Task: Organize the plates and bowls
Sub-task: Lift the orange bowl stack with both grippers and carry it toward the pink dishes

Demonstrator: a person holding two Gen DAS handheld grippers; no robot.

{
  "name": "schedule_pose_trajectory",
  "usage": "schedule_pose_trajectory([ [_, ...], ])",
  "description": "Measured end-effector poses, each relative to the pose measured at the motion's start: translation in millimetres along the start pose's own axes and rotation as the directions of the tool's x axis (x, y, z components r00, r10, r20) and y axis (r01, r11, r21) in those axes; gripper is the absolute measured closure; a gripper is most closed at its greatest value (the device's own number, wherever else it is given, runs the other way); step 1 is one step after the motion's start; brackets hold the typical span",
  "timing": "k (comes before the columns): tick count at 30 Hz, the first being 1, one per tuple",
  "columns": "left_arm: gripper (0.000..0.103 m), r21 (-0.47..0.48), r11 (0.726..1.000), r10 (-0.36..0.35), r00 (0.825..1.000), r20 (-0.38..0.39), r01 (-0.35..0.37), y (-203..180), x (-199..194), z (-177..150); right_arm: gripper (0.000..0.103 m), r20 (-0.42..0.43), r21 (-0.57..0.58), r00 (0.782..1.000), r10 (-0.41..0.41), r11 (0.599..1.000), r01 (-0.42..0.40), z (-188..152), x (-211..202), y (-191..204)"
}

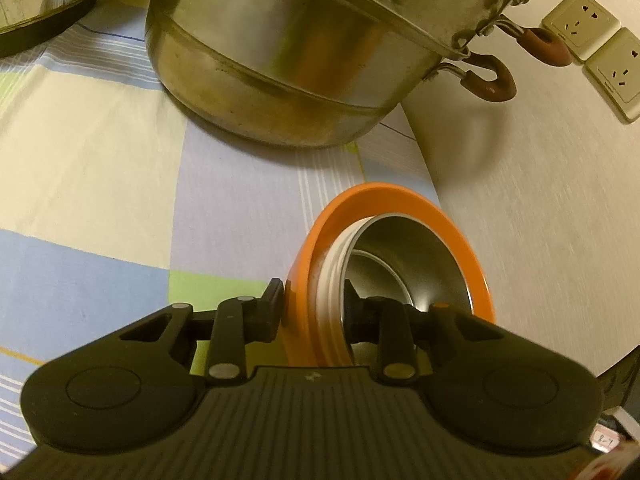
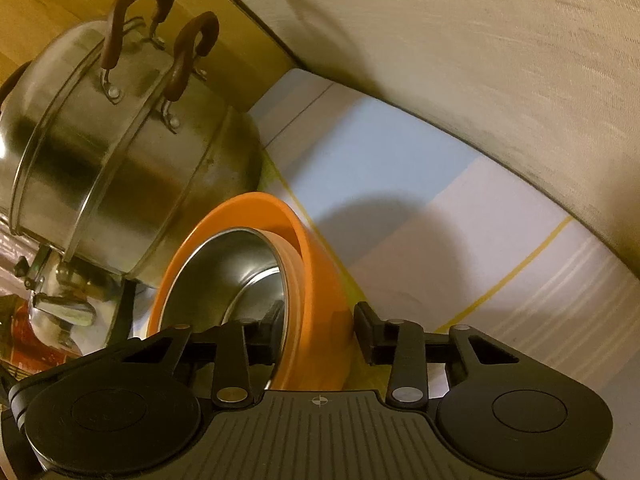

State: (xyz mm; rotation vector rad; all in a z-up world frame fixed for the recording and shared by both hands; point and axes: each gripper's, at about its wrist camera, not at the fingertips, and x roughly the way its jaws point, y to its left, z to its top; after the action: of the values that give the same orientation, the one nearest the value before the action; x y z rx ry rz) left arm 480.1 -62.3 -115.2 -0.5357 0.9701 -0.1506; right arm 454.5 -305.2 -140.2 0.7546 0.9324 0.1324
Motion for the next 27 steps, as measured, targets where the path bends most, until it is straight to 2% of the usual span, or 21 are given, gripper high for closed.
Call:
schedule_pose_trajectory([
  [5,0.077,-0.002,1.000,0.006,1.000,0.001,-0.006,-1,0,-1,0.068,0.002,0.006,1.000,0.002,1.000,-0.002,0,-1,-2],
  [15,0.078,0.010,1.000,0.008,0.999,-0.043,-0.008,-6,-3,-7,0.069,-0.003,0.008,1.000,-0.018,1.000,0.018,-3,-13,-5],
  [27,0.078,0.019,1.000,-0.008,0.997,-0.079,0.009,-21,-29,-41,0.070,0.015,0.033,0.999,-0.037,0.999,0.036,-24,-61,-18],
])
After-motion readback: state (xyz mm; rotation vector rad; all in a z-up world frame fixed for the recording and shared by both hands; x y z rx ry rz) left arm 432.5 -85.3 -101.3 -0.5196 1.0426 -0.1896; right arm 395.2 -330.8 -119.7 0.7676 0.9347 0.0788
